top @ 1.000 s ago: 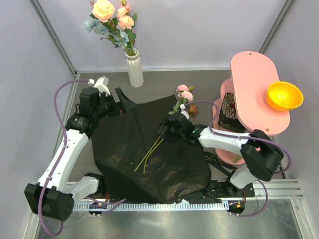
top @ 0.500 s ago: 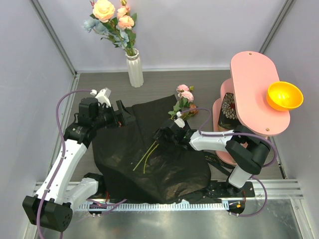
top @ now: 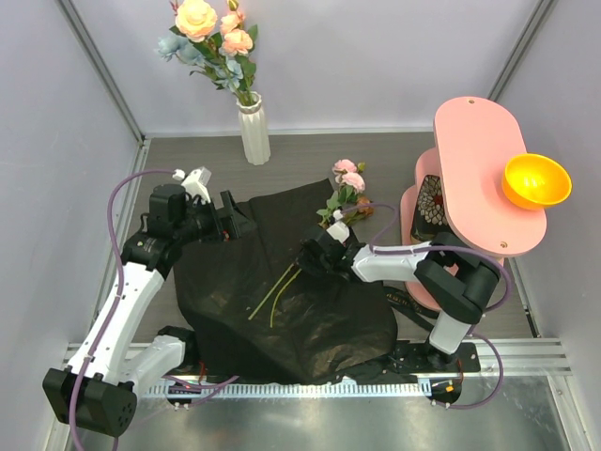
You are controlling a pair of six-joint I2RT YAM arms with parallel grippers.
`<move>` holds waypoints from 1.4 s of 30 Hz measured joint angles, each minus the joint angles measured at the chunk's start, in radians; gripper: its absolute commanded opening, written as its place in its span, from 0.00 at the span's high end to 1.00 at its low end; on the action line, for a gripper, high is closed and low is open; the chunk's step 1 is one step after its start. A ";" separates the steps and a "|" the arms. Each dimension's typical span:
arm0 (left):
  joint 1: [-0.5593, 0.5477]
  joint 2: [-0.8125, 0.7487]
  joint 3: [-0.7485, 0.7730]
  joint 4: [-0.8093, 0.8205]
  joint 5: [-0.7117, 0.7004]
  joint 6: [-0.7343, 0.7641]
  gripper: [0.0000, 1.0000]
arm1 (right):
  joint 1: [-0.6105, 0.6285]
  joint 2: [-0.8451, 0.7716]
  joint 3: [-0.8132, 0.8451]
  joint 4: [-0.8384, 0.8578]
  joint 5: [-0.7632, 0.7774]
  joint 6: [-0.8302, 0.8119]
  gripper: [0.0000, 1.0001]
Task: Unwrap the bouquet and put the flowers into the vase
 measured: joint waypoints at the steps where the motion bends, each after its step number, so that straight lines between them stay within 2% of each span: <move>1: 0.000 0.000 0.000 -0.001 0.000 0.001 0.09 | 0.000 0.000 0.008 -0.005 0.006 -0.009 0.92; 2: 0.000 0.000 0.000 -0.003 0.000 0.001 0.09 | 0.000 0.000 0.018 -0.011 0.014 -0.020 0.98; 8: 0.000 0.002 0.007 -0.015 0.001 0.003 0.09 | 0.000 -0.059 0.066 -0.052 0.098 -0.121 0.99; 10: 0.000 0.005 0.011 -0.016 0.005 0.002 0.12 | 0.000 -0.114 0.079 -0.060 0.130 -0.170 0.99; 12: 0.000 0.009 0.017 -0.014 0.022 -0.003 0.21 | 0.000 -0.175 0.087 -0.054 0.151 -0.239 0.99; 15: 0.000 0.015 0.018 0.012 0.088 -0.021 0.23 | -0.002 -0.297 0.079 0.012 0.144 -0.406 0.99; 17: 0.000 0.023 0.014 0.073 0.175 -0.061 0.21 | -0.001 -0.385 0.040 0.101 0.101 -0.529 0.99; 20: 0.000 0.033 -0.023 0.251 0.315 -0.162 0.15 | -0.001 -0.509 -0.039 0.213 -0.004 -0.690 0.99; 21: -0.001 0.038 -0.041 0.319 0.357 -0.199 0.12 | -0.002 -0.534 -0.057 0.233 -0.049 -0.734 0.99; 25: -0.030 0.069 -0.098 0.593 0.498 -0.362 0.11 | -0.003 -0.579 -0.103 0.260 -0.252 -0.882 0.99; 28: -0.082 0.098 -0.099 0.700 0.547 -0.416 0.20 | -0.002 -0.589 -0.122 0.249 -0.380 -0.942 0.99; 29: -0.105 0.103 -0.099 0.735 0.557 -0.427 0.28 | -0.002 -0.593 -0.130 0.247 -0.414 -0.953 0.99; 34: -0.158 0.114 -0.098 0.813 0.566 -0.455 0.49 | -0.002 -0.631 -0.163 0.245 -0.547 -0.978 0.99; 35: -0.158 0.119 -0.097 0.822 0.565 -0.458 0.62 | -0.002 -0.636 -0.163 0.245 -0.560 -0.980 0.99; 36: -0.158 0.125 -0.096 0.828 0.562 -0.461 0.70 | -0.002 -0.642 -0.163 0.245 -0.576 -0.984 0.99; 37: -0.158 0.131 -0.096 0.834 0.561 -0.468 0.84 | -0.002 -0.645 -0.163 0.247 -0.588 -0.985 0.99; 38: -0.158 0.137 -0.094 0.837 0.562 -0.469 0.92 | -0.002 -0.647 -0.163 0.246 -0.593 -0.987 0.99; 39: -0.158 0.140 -0.091 0.838 0.561 -0.472 0.99 | -0.002 -0.648 -0.164 0.243 -0.595 -0.987 0.91; 41: -0.158 0.147 -0.069 0.806 0.543 -0.430 1.00 | -0.006 -0.649 -0.163 0.238 -0.593 -0.987 0.73; 42: -0.158 0.153 -0.047 0.764 0.532 -0.397 1.00 | -0.006 -0.655 -0.163 0.238 -0.581 -0.988 0.53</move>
